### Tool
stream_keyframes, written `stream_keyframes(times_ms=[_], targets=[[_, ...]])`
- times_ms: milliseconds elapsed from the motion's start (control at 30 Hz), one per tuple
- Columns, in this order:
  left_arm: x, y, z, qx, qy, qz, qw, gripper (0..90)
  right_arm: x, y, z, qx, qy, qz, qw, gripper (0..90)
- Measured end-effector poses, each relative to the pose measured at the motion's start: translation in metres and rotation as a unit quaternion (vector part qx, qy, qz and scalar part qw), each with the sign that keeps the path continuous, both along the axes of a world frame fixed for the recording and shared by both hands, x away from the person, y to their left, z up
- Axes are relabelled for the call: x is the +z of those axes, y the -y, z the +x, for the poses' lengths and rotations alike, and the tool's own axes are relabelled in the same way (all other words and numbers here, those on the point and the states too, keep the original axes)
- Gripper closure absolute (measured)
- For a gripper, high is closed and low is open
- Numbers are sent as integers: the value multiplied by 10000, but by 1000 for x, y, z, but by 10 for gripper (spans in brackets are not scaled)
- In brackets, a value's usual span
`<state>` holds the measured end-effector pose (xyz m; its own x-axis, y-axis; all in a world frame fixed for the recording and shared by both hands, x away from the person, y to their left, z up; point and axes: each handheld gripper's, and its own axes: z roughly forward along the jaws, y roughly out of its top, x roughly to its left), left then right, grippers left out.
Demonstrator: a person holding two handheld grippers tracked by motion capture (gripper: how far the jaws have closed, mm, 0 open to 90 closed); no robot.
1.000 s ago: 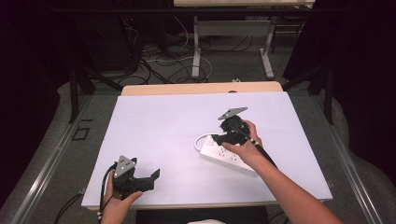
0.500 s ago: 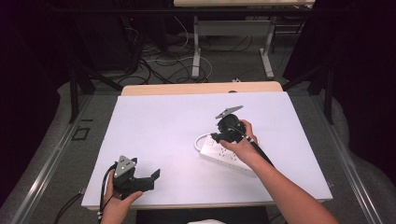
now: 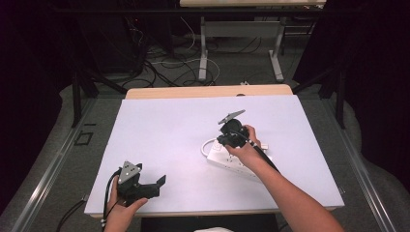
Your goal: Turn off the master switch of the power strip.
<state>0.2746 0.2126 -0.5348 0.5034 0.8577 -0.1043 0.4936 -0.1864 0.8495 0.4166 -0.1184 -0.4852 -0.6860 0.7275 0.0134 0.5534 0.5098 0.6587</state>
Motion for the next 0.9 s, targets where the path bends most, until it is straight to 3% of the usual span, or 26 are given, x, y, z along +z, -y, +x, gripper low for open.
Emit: stream_keyframes(times_ms=[300, 333, 367, 467, 633, 667, 700, 733, 767, 800, 833, 900], targets=[[0, 0, 0, -38, 6, 3, 10000, 6, -8, -7, 8, 33, -126, -46, 9999, 900], [0, 0, 0, -39, 9, -5, 10000, 6, -11, -9, 9, -57, -128, 53, 9999, 900], [0, 1, 0, -39, -6, -2, 10000, 6, -11, -8, 10, 7, -166, -22, 9999, 900], [-1, 1, 0, -22, -24, -39, 10000, 6, -16, -9, 13, -35, -211, 49, 9998, 900], [-1, 1, 0, -29, -30, -54, 10000, 6, -20, -11, 16, -112, -329, -80, 9994, 900], [-1, 1, 0, -32, -33, -54, 10000, 6, -21, -13, 16, -236, -409, -53, 9989, 900], [-1, 1, 0, -28, -24, -66, 10000, 6, -20, -12, 16, -174, -493, -146, 9985, 900], [-1, 1, 0, -29, -24, -62, 10000, 6, -24, -13, 17, -126, -341, -14, 9993, 900], [-1, 1, 0, -30, -24, -61, 10000, 6, -25, -13, 18, -68, -301, -36, 9995, 900], [-1, 1, 0, -32, -37, -53, 10000, 6, -23, -13, 18, -51, -419, -150, 9990, 900], [-1, 1, 0, -29, -30, -61, 10000, 6, -25, -15, 16, -185, -445, -62, 9988, 900], [-1, 1, 0, -34, -39, -54, 10000, 6, -25, -14, 18, -98, -398, -175, 9990, 900]])
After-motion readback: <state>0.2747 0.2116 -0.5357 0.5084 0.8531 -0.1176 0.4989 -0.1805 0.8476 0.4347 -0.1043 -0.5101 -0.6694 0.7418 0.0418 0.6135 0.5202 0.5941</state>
